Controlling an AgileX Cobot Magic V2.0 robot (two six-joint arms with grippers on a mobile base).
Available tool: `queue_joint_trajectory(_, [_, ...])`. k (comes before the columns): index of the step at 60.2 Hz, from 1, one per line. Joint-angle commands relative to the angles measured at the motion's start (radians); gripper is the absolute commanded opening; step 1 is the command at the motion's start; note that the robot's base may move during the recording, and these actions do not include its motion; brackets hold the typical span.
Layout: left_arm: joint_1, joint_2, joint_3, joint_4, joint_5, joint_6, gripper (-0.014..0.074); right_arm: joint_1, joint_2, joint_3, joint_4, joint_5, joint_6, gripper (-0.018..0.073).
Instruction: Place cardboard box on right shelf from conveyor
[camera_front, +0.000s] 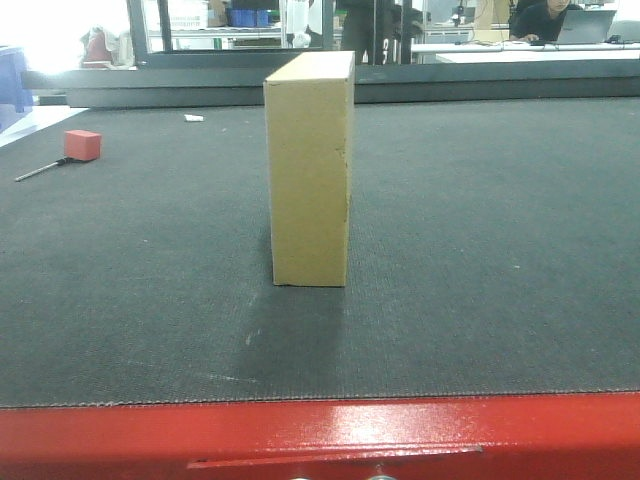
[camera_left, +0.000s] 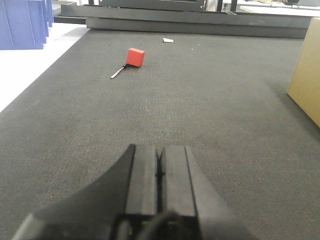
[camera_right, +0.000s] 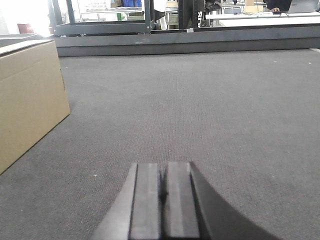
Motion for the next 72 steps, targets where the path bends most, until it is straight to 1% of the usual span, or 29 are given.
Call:
queue_joint_trajectory(1, [-0.005, -0.015, 0.009, -0.006, -0.084, 0.0, -0.0116, 0.0, -0.021, -0.005, 0.002, -0.095, -0.005, 0.0024])
queue_joint_trajectory(36, [-0.005, -0.015, 0.009, -0.006, -0.084, 0.0, -0.0116, 0.0, -0.021, -0.005, 0.002, -0.098, -0.006, 0.0024])
queue_joint_trajectory(44, [-0.005, -0.015, 0.009, -0.006, -0.084, 0.0, -0.0116, 0.0, -0.021, -0.005, 0.002, -0.122, -0.006, 0.0024])
queue_joint_trajectory(52, [-0.005, -0.015, 0.009, -0.006, -0.084, 0.0, -0.0116, 0.0, -0.021, -0.008, -0.009, -0.202, -0.006, 0.0024])
queue_joint_trajectory(55, [-0.005, -0.015, 0.009, -0.006, -0.084, 0.0, -0.0116, 0.0, -0.021, -0.026, -0.009, -0.217, -0.006, 0.0024])
queue_joint_trajectory(58, [-0.005, -0.015, 0.009, -0.006, -0.084, 0.0, -0.0116, 0.0, -0.019, -0.075, -0.009, -0.197, -0.006, 0.0024])
queue_joint_trajectory(67, [-0.005, -0.015, 0.009, -0.006, -0.084, 0.0, -0.0116, 0.0, 0.066, -0.266, -0.01, -0.062, -0.006, 0.0028])
queue_joint_trajectory(72, [-0.005, -0.015, 0.009, -0.006, -0.084, 0.0, -0.0116, 0.001, 0.161, -0.36, -0.01, -0.041, -0.006, 0.0083])
